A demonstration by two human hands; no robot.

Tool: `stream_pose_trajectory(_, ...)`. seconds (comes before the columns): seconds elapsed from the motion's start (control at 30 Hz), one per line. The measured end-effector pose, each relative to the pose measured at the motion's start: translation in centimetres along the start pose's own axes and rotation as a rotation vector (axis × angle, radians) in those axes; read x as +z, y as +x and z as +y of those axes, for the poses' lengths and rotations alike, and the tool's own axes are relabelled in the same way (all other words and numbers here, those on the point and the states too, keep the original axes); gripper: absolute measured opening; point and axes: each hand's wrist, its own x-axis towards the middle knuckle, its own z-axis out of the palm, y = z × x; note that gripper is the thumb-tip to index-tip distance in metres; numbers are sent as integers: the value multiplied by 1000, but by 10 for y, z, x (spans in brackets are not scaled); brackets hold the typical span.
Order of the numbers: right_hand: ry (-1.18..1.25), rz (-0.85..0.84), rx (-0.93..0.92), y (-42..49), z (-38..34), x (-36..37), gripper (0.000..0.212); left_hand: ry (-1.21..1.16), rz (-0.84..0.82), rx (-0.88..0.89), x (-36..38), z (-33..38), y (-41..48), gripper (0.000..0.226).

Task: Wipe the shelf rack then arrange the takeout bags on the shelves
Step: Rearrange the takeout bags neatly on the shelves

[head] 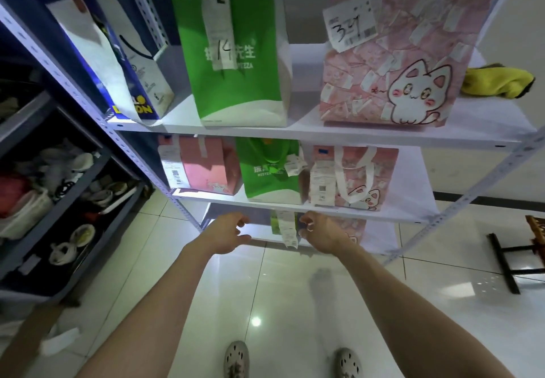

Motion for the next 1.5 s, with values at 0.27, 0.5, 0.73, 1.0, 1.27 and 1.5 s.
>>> stream_pose_trajectory(0.27, 19, 29, 82, 26, -90, 75, 42, 77, -51, 71, -47, -98, 9, 43)
stream_pose_trajectory(0.5, 122, 78, 213, 37, -96, 115, 44, 18, -56, 99, -33, -129, 30, 37)
stream_pose_trajectory(0.73, 201, 333, 334, 88, -64, 81, 59, -171, 101, 95, -6, -108, 96, 40)
stream_pose_trajectory(1.0, 196, 431, 379, 178, -29, 45, 58, -582, 106, 6, 10, -74, 208, 66)
stream_pose_trajectory(1.27, 30, 507, 216, 140, -15, 89, 30, -758, 268, 64, 62, -99, 168, 26)
stream_pose_trajectory(1.5, 199, 491, 172, 51, -9, 170, 6, -641, 443, -25, 123, -136, 66, 17)
